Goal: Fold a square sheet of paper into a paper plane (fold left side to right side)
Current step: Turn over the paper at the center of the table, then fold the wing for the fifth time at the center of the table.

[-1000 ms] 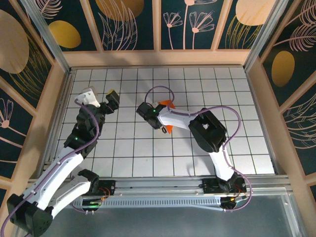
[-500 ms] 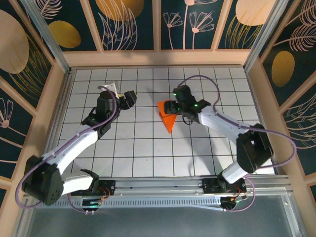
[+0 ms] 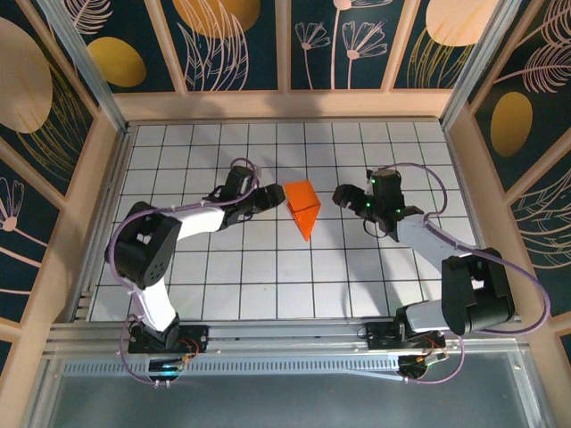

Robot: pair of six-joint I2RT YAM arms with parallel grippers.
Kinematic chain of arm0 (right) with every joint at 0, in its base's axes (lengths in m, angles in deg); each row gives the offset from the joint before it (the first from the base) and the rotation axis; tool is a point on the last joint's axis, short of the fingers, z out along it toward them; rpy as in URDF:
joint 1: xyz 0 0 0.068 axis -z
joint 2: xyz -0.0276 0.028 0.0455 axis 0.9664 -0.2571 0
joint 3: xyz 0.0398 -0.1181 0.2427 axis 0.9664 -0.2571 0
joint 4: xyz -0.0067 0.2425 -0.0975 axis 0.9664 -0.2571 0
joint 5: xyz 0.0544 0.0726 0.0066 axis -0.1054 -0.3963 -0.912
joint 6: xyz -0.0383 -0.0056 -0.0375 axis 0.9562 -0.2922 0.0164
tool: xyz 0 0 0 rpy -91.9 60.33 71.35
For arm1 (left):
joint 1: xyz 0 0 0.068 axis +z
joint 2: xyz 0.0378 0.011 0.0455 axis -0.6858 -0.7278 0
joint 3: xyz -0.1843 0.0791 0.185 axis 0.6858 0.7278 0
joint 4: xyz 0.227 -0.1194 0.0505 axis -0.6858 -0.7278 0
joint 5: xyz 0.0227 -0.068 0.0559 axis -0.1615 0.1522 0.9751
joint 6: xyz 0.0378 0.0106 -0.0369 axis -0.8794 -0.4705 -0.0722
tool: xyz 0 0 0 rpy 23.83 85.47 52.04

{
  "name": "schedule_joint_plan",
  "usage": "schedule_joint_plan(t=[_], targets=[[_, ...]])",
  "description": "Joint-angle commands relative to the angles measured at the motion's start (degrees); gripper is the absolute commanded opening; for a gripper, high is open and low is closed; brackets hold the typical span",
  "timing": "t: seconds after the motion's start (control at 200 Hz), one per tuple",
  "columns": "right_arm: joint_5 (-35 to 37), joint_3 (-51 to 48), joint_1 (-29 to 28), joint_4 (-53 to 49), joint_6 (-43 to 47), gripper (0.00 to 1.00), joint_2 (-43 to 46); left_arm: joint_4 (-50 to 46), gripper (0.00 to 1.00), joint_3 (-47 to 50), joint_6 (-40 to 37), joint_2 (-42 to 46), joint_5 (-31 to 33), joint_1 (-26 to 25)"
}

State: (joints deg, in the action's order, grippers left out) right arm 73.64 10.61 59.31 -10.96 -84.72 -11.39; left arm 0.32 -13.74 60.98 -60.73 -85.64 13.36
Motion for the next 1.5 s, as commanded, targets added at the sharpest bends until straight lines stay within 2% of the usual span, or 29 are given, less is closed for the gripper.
schedule_joint_plan(t=[0.0,0.12,0.48,0.641,0.796,1.041,1.196,1.341,1.496], targets=[[-3.6,-0.9,0.7,4.1,-1.6,0.83,1.8,5.3,0.67,-4.2,2.6,-3.7,-3.8,0.0],[-3.3,-1.2,1.0,3.3,-1.0,0.83,2.4,5.5,0.65,-7.6,3.2,-8.5,-5.4,0.0],[-4.5,-1.5,2.1,3.0,0.1,0.83,3.2,7.5,0.41,-12.8,5.4,-15.8,-7.7,0.0],[-10.7,-3.2,2.9,8.1,0.3,0.83,3.2,10.0,0.20,-12.4,6.2,-16.3,-9.9,-0.1],[-18.7,-5.1,3.8,14.3,1.3,0.83,2.2,12.8,0.00,-8.3,4.9,-11.9,-10.5,0.0],[-29.7,-5.9,3.7,19.2,7.5,0.77,-1.7,26.0,0.00,6.1,1.3,1.3,-15.7,0.7],[-35.8,-9.0,3.1,28.6,7.5,0.77,-4.7,37.9,0.00,15.8,1.0,9.4,-20.7,2.2],[-38.2,-9.8,0.5,33.5,9.4,0.78,-7.5,46.8,0.00,20.5,3.7,11.3,-27.0,2.9],[-41.2,-10.0,-1.8,41.4,8.0,0.78,-12.0,53.6,0.00,22.0,6.8,10.4,-30.2,3.0]])
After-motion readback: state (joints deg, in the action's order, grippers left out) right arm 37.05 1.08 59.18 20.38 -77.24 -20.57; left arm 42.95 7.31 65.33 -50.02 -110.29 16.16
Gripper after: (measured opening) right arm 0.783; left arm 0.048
